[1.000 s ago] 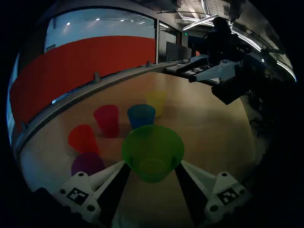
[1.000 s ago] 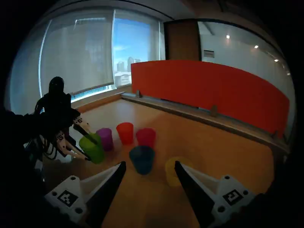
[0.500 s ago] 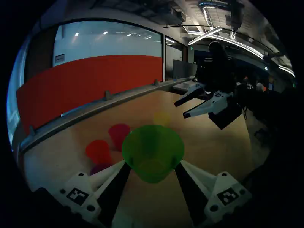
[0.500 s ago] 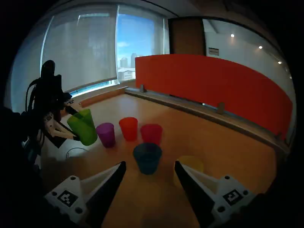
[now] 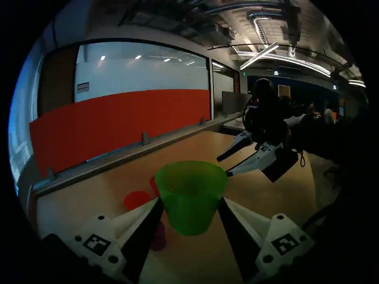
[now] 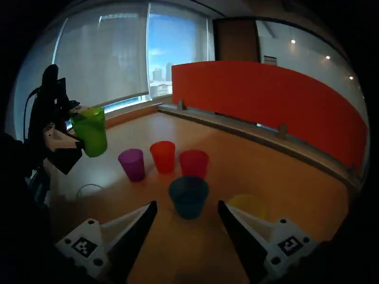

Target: Pour water

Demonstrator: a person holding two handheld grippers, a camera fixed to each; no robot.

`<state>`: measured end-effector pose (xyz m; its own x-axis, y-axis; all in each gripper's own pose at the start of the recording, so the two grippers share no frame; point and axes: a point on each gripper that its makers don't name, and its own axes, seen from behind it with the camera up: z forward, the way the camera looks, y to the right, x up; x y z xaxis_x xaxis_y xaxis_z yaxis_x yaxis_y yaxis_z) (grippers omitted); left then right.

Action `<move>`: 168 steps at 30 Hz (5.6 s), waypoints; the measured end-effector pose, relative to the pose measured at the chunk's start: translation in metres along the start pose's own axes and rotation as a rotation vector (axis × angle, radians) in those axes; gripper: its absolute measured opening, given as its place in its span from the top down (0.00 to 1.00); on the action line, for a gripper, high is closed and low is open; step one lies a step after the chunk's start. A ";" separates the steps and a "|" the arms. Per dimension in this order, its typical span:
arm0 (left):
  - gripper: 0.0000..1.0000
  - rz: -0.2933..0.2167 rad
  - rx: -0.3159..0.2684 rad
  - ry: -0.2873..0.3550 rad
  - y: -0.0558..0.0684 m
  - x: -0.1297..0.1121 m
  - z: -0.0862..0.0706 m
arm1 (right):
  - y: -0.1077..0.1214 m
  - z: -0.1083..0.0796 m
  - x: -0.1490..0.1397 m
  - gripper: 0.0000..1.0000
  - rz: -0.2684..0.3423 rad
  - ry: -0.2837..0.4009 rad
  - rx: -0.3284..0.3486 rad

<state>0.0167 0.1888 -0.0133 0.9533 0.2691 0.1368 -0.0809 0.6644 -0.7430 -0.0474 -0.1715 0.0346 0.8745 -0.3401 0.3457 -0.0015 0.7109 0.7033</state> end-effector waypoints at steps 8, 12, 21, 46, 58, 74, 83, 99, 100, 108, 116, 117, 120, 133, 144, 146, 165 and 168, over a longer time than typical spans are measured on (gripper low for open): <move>0.20 0.009 0.013 0.039 0.000 0.012 -0.012 | -0.004 0.015 -0.004 0.01 -0.007 -0.014 0.009; 0.20 0.010 0.017 0.063 -0.001 0.018 -0.016 | -0.005 0.022 -0.006 0.01 -0.010 -0.020 0.012; 0.20 0.003 0.033 0.087 -0.006 0.022 -0.025 | -0.006 0.037 -0.013 0.01 -0.021 -0.040 0.014; 0.20 -0.011 0.056 0.121 -0.019 0.026 -0.036 | 0.008 0.083 -0.024 0.01 -0.061 -0.089 -0.023; 0.20 -0.012 0.060 0.122 -0.023 0.024 -0.039 | 0.009 0.100 -0.029 0.01 -0.091 -0.105 -0.029; 0.20 -0.009 0.058 0.119 -0.020 0.022 -0.038 | 0.007 0.098 -0.021 0.09 -0.100 -0.056 -0.032; 0.20 -0.012 0.061 0.129 -0.021 0.025 -0.039 | -0.009 0.073 0.014 0.09 -0.077 0.035 -0.021; 0.20 -0.029 0.065 0.154 -0.017 0.029 -0.044 | -0.048 0.011 0.077 0.09 -0.052 0.191 0.011; 0.20 -0.029 0.064 0.156 -0.016 0.029 -0.045 | -0.050 0.008 0.080 0.09 -0.056 0.200 0.011; 0.20 -0.024 0.055 0.180 -0.007 0.035 -0.051 | -0.067 -0.021 0.103 0.09 -0.085 0.267 0.013; 0.20 -0.033 0.050 0.227 0.001 0.046 -0.059 | -0.076 -0.040 0.112 0.09 -0.097 0.311 0.011; 0.20 -0.036 0.049 0.232 0.002 0.048 -0.060 | -0.077 -0.042 0.113 0.09 -0.097 0.315 0.011; 0.20 -0.043 0.044 0.247 0.004 0.052 -0.061 | -0.079 -0.048 0.117 0.09 -0.096 0.328 0.013; 0.20 -0.073 0.002 0.284 0.018 0.061 -0.063 | -0.086 -0.063 0.127 0.09 -0.103 0.361 0.027; 0.20 -0.059 -0.015 0.265 0.023 0.061 -0.062 | -0.085 -0.070 0.129 0.09 -0.090 0.382 0.042; 0.20 -0.055 -0.016 0.261 0.024 0.061 -0.062 | -0.086 -0.071 0.129 0.09 -0.089 0.386 0.045; 0.20 -0.031 -0.040 0.241 0.031 0.058 -0.057 | -0.093 -0.072 0.132 0.09 -0.126 0.374 0.061; 0.20 -0.030 -0.043 0.238 0.032 0.056 -0.056 | -0.093 -0.072 0.134 0.09 -0.130 0.373 0.062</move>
<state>0.0843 0.1861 -0.0666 0.9972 0.0747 0.0051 -0.0439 0.6381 -0.7687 0.1046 -0.2385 -0.0295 0.9855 -0.1696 0.0101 0.1014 0.6346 0.7662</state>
